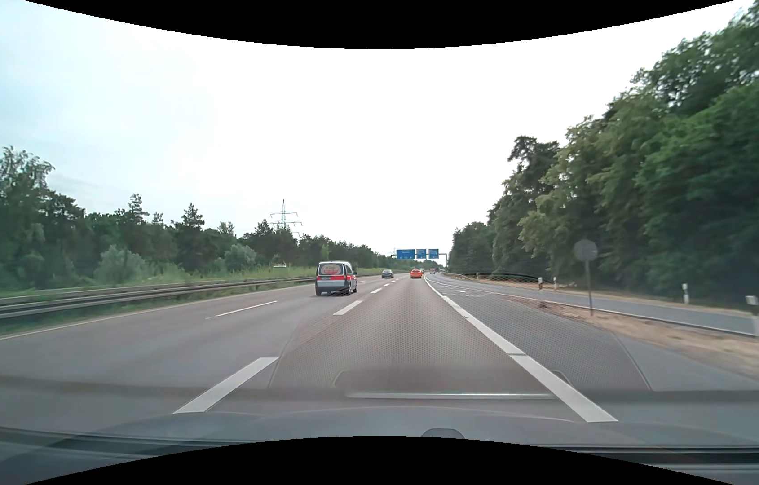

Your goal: Follow the waypoints while adhering to traffic rules and regulations

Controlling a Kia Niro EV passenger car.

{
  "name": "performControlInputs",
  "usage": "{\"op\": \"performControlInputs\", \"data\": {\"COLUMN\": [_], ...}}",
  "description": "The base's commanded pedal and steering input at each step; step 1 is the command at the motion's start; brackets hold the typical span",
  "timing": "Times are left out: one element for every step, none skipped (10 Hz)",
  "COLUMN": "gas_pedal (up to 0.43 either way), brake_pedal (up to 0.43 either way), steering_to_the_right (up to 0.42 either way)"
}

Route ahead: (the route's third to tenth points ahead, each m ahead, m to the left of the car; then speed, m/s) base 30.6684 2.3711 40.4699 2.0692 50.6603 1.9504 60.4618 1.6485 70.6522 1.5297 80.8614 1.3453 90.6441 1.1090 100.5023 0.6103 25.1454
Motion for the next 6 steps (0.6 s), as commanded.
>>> {"op": "performControlInputs", "data": {"gas_pedal": [0.11, 0.11, 0.11, 0.11, 0.11, 0.11], "brake_pedal": [0.0, 0.0, 0.0, 0.0, 0.0, 0.0], "steering_to_the_right": [0.0, 0.0, 0.0, 0.0, 0.0, 0.0]}}
